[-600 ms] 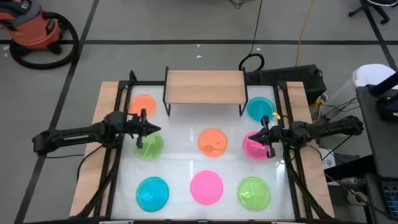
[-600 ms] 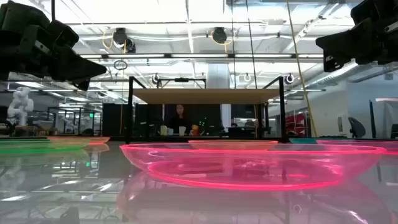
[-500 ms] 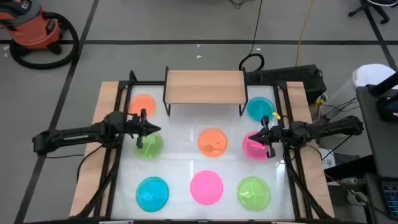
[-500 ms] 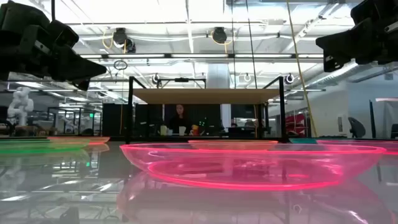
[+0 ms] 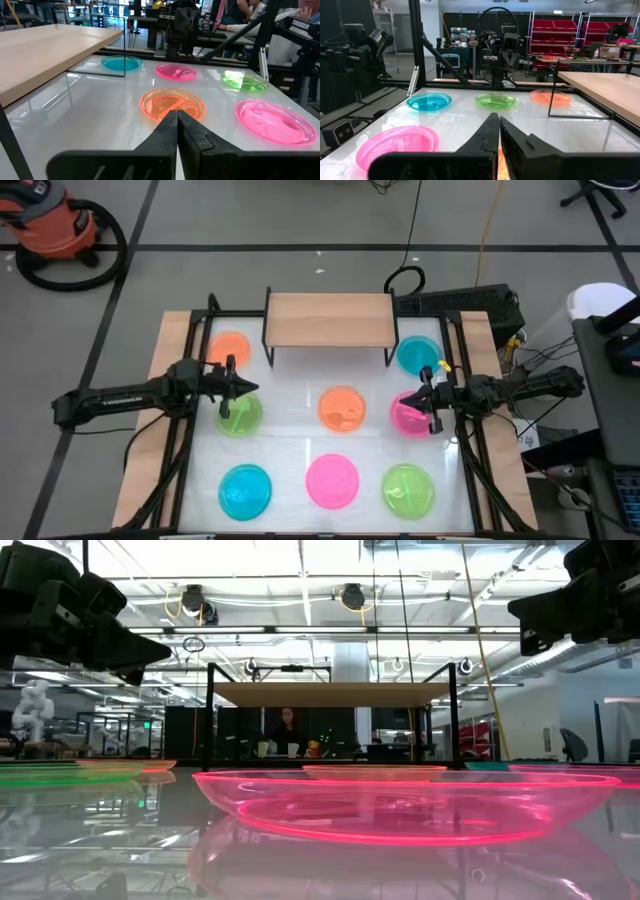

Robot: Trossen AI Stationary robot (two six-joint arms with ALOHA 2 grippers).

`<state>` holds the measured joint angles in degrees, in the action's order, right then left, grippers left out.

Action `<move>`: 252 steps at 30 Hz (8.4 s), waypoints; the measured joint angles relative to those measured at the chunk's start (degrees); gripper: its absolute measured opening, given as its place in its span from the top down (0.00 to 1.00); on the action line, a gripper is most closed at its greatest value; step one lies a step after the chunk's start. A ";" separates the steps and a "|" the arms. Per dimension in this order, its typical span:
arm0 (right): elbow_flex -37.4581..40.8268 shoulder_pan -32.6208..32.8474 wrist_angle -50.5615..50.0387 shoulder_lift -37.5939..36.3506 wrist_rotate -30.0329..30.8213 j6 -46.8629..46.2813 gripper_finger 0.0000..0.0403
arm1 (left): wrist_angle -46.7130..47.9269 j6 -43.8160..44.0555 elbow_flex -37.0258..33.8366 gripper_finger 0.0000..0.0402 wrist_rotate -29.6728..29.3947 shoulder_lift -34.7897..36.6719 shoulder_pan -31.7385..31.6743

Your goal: Place and stack plates onto a shelf

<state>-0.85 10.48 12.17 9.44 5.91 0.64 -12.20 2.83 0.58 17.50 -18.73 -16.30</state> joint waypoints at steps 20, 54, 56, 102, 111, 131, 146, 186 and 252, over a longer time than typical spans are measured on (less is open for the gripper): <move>-6.50 0.00 13.49 3.19 11.56 4.70 1.00 | -0.01 0.00 0.00 0.98 0.00 0.00 0.01; -20.86 1.64 17.23 69.39 6.44 7.68 0.94 | -0.01 0.00 0.00 0.98 0.00 0.01 0.01; -20.88 2.19 18.03 70.77 4.44 8.66 0.89 | -0.01 0.02 0.01 0.98 0.00 0.01 0.01; -28.82 4.65 16.82 86.30 13.63 15.46 0.99 | -0.01 0.02 0.00 0.98 0.00 0.01 -0.01; -28.78 5.98 20.60 78.39 13.70 19.72 1.00 | -0.01 0.02 0.00 0.98 0.00 0.00 0.00; -41.16 -23.01 0.49 60.10 10.52 25.38 1.00 | -0.01 0.00 0.00 0.98 0.00 -0.01 -0.01; -41.26 -29.20 -0.05 65.85 3.07 22.96 1.00 | -0.01 0.00 0.00 0.98 0.00 0.01 0.00; -35.62 -12.57 0.08 45.64 -3.15 10.11 0.72 | -0.01 0.00 0.00 0.98 0.00 -0.01 -0.01; -5.61 -3.65 48.74 42.62 -1.18 6.00 0.72 | 39.42 -1.33 46.37 0.98 -52.25 -32.62 37.21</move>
<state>-6.46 6.83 60.91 52.05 4.73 6.65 27.22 1.50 46.95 -34.76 -51.35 20.90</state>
